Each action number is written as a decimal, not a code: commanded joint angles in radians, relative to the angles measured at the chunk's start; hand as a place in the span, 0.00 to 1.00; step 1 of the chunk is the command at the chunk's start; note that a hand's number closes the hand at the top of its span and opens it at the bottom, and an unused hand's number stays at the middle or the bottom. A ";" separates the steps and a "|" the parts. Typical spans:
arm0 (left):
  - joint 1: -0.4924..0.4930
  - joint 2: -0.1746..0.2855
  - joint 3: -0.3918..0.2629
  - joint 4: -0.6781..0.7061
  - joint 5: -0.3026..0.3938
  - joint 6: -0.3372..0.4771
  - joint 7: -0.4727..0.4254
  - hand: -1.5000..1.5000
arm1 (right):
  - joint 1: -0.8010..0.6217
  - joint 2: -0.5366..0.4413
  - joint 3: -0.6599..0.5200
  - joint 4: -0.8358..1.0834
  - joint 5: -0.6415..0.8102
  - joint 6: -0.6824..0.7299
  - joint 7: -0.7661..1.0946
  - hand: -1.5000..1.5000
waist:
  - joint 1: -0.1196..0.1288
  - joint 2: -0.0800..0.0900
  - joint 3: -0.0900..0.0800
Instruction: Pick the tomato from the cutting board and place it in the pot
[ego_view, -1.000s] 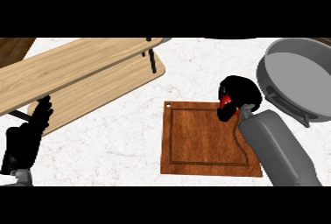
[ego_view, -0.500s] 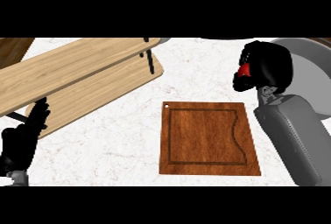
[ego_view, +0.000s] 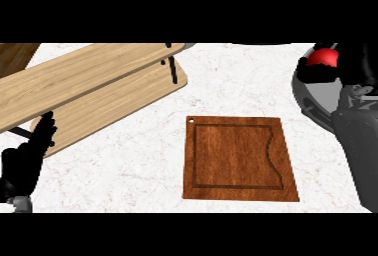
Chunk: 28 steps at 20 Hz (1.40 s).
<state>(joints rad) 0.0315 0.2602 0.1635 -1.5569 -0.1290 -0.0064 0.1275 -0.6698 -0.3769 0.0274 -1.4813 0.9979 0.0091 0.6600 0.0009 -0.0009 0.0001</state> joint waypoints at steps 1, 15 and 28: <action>0.034 0.004 0.010 -0.044 -0.001 -0.008 0.022 0.50 | -0.033 -0.020 -0.090 0.151 -0.017 -0.123 -0.119 1.00 | 0.013 0.003 0.000; 0.026 -0.025 -0.005 -0.050 -0.011 -0.018 -0.005 0.50 | -0.275 -0.208 -0.303 0.818 -0.113 -0.284 -0.548 1.00 | 0.038 0.012 0.001; -0.086 -0.014 -0.018 0.007 -0.021 -0.034 0.008 0.50 | -0.363 -0.312 -0.393 1.198 -0.128 -0.347 -0.747 1.00 | 0.075 0.038 0.005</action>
<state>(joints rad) -0.0242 0.2326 0.1396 -1.5644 -0.1531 -0.0304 0.1324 -1.0146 -0.6616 -0.3110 -0.3597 0.9154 -0.3442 -0.0278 0.0703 0.0308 0.0039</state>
